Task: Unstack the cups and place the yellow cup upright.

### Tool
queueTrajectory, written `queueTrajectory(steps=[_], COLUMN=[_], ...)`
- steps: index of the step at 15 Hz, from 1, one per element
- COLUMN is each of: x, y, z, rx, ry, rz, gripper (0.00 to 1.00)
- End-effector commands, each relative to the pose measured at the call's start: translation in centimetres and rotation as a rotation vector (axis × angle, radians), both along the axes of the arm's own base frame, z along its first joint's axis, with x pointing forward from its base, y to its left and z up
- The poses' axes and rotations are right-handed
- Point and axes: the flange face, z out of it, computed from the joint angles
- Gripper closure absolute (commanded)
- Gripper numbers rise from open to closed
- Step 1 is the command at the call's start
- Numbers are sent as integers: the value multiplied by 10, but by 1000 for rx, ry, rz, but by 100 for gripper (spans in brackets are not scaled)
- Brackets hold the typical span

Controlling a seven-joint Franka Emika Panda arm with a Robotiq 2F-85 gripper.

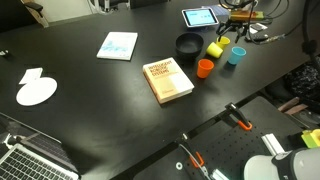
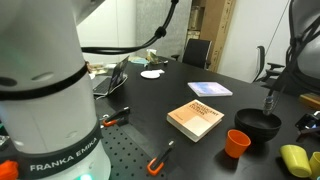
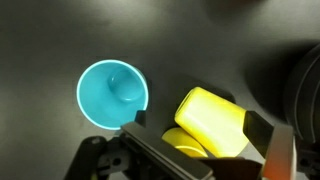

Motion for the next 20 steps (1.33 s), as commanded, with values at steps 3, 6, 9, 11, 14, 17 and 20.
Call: queueTrajectory(steps=[3, 6, 9, 11, 14, 17, 20], x=[30, 43, 43, 41, 41, 50, 63], y=[36, 46, 44, 43, 44, 50, 51], z=[21, 22, 27, 26, 16, 5, -3], rx=[-49, -109, -173, -209, -226, -243, -284], ry=[0, 2, 23, 53, 99, 115, 98], rz=[-99, -259, -407, -495, -569, -608, -623], gripper=[0, 0, 0, 0, 0, 0, 0])
